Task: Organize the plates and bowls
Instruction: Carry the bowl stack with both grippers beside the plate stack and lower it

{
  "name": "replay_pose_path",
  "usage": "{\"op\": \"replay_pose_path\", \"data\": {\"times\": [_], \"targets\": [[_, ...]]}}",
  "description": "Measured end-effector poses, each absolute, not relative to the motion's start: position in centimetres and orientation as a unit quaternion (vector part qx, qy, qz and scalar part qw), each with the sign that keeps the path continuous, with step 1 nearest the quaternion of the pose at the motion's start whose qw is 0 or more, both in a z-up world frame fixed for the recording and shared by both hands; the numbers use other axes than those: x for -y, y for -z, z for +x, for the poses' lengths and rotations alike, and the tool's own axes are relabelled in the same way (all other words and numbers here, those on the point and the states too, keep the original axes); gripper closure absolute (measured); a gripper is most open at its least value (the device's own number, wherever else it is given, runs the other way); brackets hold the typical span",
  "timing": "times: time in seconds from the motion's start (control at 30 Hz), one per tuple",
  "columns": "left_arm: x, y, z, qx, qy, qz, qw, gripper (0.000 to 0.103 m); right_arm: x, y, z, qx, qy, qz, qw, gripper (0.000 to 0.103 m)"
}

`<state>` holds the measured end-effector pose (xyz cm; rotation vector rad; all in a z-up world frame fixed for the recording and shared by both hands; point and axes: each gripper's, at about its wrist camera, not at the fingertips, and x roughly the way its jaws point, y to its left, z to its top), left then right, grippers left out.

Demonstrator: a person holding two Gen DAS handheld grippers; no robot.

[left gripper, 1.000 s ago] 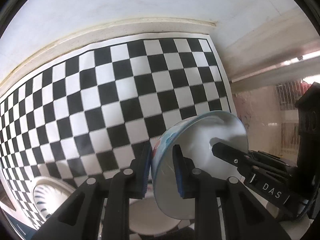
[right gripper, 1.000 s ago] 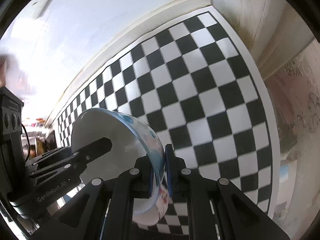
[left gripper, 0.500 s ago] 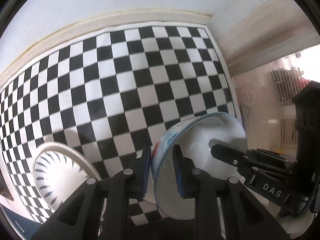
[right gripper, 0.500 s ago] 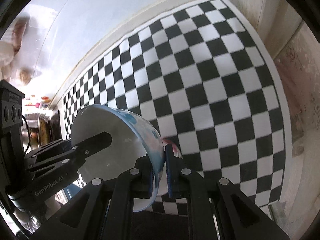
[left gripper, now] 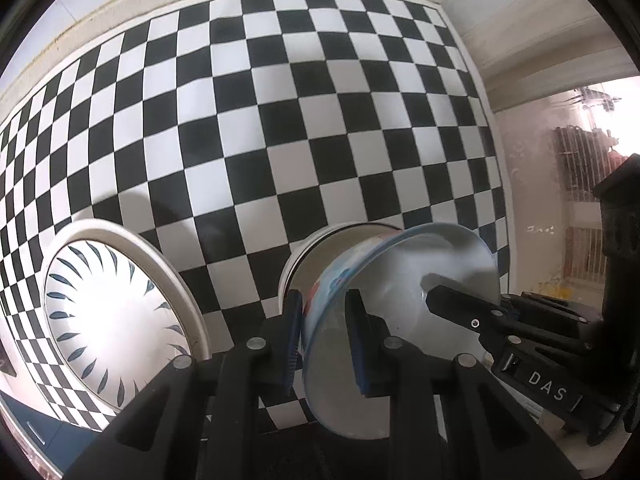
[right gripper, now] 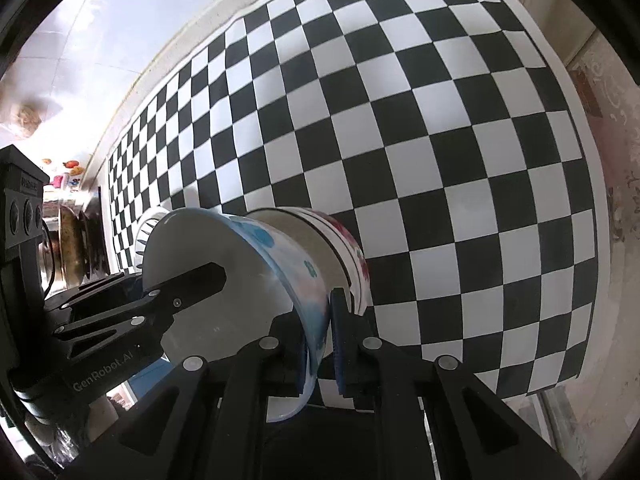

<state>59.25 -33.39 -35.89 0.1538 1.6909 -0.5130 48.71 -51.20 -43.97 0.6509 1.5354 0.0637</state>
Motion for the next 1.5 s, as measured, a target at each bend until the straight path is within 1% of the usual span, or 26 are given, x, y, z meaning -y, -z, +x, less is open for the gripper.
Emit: {"op": "replay_pose_path", "data": {"times": [0.87,1.3,1.5], "targets": [[34.0,38.0,58.4,-0.745,0.202,0.108,0.627,0.084,49.4,45.5,49.7,-0.707,-0.017,0.251,0.661,0.091],[33.8,37.6,58.1,-0.743,0.201,0.103,0.630,0.084,50.0,45.2,49.1,-0.707,-0.019,0.265,0.656,0.090],[33.7,37.3,58.0,-0.742,0.203,0.101,0.631,0.084,50.9,44.7,48.7,-0.701,-0.016,0.265,0.662,0.088]]}}
